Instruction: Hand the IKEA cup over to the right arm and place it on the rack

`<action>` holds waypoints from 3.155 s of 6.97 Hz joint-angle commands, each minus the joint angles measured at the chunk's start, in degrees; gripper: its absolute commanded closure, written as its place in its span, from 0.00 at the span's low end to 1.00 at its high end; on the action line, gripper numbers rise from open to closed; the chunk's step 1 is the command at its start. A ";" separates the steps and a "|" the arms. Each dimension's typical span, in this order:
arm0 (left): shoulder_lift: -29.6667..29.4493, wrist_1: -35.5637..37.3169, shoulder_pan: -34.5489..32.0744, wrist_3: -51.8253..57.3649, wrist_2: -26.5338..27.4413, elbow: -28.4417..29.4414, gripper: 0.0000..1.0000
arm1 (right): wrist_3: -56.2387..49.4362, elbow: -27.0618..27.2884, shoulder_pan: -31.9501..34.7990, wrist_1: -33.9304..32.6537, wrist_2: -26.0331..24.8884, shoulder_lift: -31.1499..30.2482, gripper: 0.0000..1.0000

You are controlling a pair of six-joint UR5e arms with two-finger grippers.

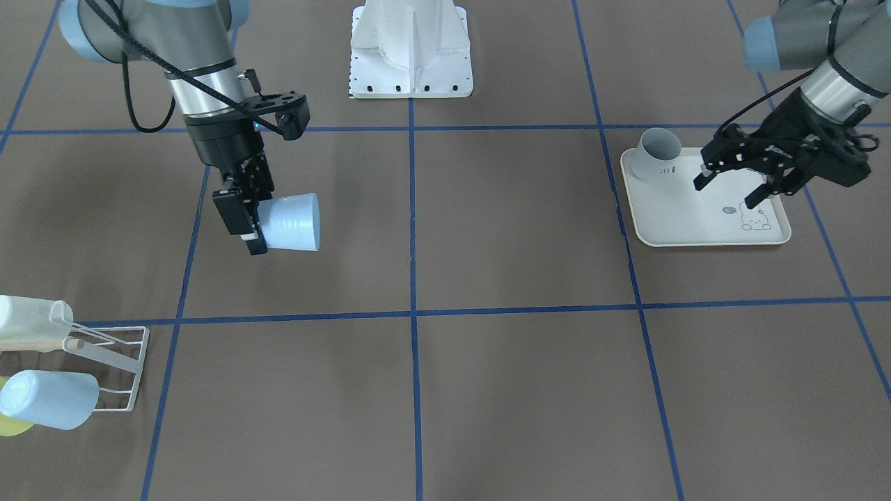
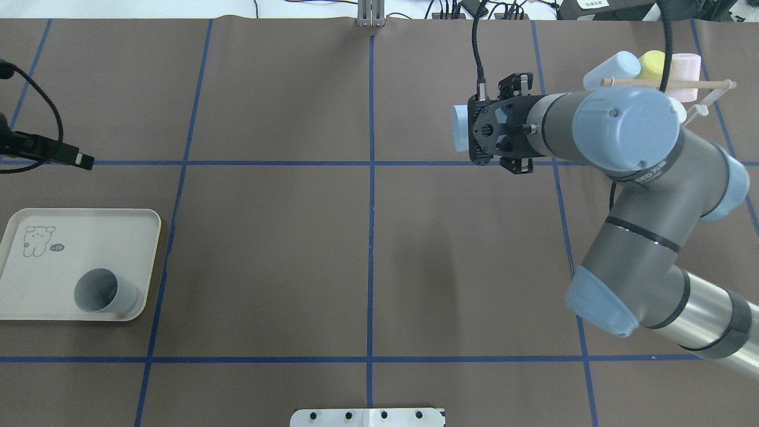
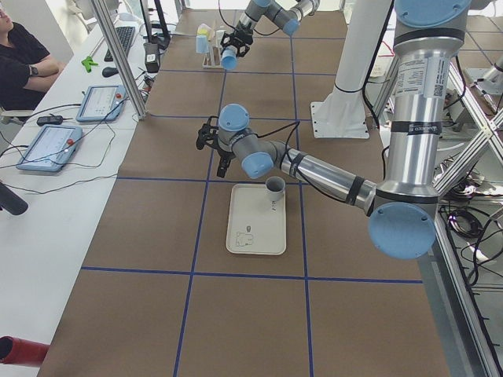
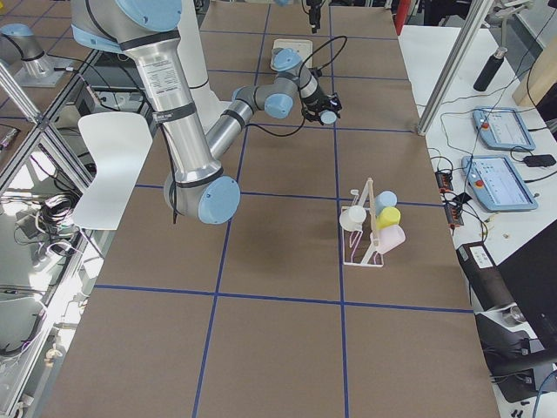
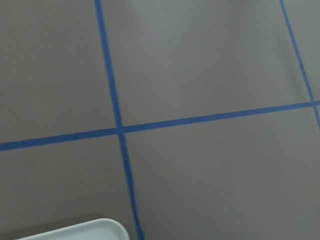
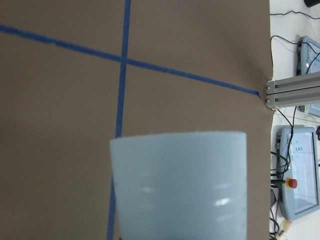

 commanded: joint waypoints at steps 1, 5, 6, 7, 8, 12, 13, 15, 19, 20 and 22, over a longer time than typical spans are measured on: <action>2.72 0.72 -2.57 6.80 0.00 0.02 0.00 | -24.08 3.18 5.45 -11.92 -5.68 -0.16 1.00; 2.81 0.63 -2.49 6.54 -0.09 -0.33 0.00 | -44.50 4.16 5.13 -20.23 -30.68 -5.13 1.00; 2.73 0.63 -2.31 6.28 -0.09 -0.33 0.00 | -43.98 3.46 2.33 -20.23 -37.81 -6.04 1.00; 2.64 0.63 -2.31 6.19 -0.09 -0.33 0.00 | -43.71 3.28 0.74 -20.23 -43.19 -6.74 1.00; 2.64 0.63 -2.22 6.10 -0.09 -0.33 0.00 | -41.36 3.11 -0.15 -20.23 -44.38 -7.27 1.00; 2.46 0.63 -2.22 6.01 -0.09 -0.24 0.00 | -32.20 -0.49 -4.20 -19.70 -50.63 -11.93 0.98; 2.46 0.63 -2.22 5.93 -0.18 -0.15 0.00 | -32.37 -1.02 -4.20 -19.18 -50.63 -12.02 0.97; 2.46 0.63 -2.14 5.92 -0.18 -0.15 0.00 | -32.89 -5.13 -4.20 -12.80 -50.54 -12.02 0.93; 2.29 0.63 -2.14 5.84 -0.18 -0.15 0.00 | -36.85 -7.17 -3.06 -8.19 -50.45 -11.93 0.90; 2.29 0.63 -2.14 5.84 -0.18 -0.15 0.00 | -36.85 -7.52 -2.71 -8.19 -50.37 -11.93 0.90; 2.20 0.63 -2.14 5.84 -0.18 -0.15 0.00 | -36.85 -8.40 -2.27 -8.19 -50.37 -11.85 0.88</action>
